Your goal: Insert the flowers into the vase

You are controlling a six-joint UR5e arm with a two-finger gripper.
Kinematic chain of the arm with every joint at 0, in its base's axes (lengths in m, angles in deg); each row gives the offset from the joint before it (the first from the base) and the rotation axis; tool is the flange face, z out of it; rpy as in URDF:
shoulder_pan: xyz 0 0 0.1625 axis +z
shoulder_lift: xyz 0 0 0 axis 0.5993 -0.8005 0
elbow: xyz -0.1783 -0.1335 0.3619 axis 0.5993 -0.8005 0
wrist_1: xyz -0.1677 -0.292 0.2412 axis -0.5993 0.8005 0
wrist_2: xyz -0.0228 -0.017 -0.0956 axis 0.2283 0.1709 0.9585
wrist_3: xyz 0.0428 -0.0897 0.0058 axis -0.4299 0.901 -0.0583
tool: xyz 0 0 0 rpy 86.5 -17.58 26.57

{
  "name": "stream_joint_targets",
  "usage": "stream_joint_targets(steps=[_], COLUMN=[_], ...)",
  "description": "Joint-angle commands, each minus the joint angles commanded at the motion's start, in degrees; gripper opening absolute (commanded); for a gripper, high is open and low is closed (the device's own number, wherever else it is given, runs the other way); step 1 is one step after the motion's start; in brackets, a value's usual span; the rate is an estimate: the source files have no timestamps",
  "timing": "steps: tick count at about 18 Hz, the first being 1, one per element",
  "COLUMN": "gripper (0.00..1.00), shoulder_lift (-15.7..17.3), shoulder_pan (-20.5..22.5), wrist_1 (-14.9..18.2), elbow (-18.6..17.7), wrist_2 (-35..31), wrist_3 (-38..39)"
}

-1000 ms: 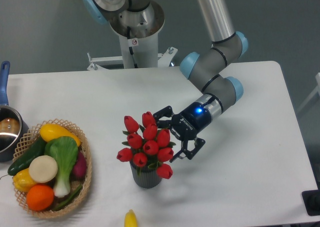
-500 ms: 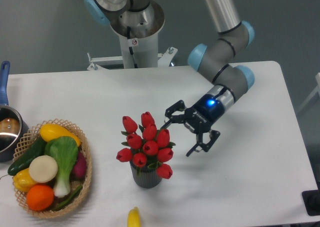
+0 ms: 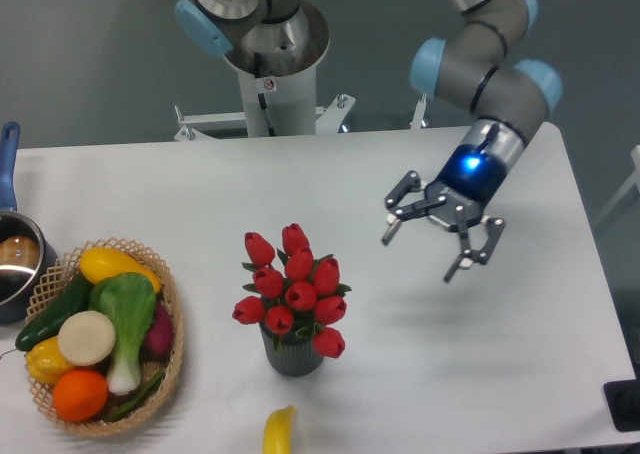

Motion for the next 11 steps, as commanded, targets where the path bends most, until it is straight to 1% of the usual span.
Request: stream_joint_targets(steps=[2,6,8,9,11], gripper=[1.0,1.0,1.0,1.0,1.0], shoulder_lift=[2.55,7.21,10.11,11.25,12.84], shoulder_pan=[0.88,1.76,1.85,1.85,1.77], wrist_1=[0.0,0.17,0.61,0.96,2.63], elbow=[1.49,2.55,2.11,2.2,2.46], wrist_2=[-6.42,-19.51,-28.73,-35.39,-41.49], wrist_3=[0.0,-0.09,-0.17,-0.26,-0.7])
